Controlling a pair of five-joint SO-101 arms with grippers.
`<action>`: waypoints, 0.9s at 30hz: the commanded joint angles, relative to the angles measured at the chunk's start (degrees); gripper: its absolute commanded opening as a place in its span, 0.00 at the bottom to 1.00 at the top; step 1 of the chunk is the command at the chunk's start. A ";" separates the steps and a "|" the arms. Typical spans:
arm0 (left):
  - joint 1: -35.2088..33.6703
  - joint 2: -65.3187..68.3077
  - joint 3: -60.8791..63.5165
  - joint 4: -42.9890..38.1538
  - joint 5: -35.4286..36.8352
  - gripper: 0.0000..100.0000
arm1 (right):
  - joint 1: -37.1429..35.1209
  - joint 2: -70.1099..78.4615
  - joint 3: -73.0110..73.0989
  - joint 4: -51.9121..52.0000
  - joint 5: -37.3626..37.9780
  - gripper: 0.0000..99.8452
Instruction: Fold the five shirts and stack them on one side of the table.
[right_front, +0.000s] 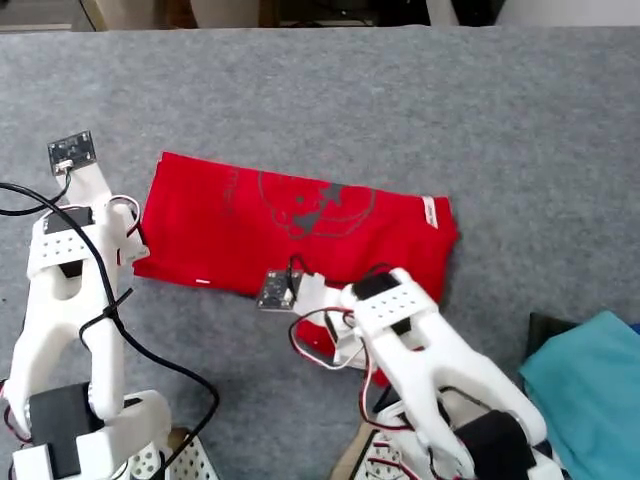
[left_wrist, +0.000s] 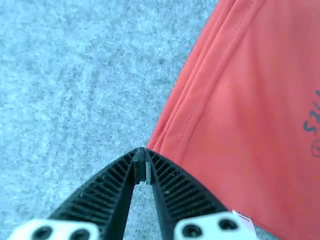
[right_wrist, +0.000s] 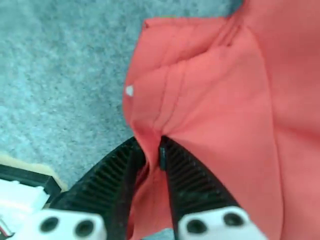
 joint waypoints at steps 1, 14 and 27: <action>-0.53 -0.75 -0.26 -0.35 0.35 0.02 | 4.97 2.59 -3.47 3.34 0.88 0.00; -0.26 -0.75 0.70 -0.88 0.26 0.02 | 11.03 14.73 -42.68 21.10 7.47 0.00; -0.09 -0.66 2.90 -4.40 0.26 0.02 | 11.12 39.52 -70.46 21.54 18.29 0.01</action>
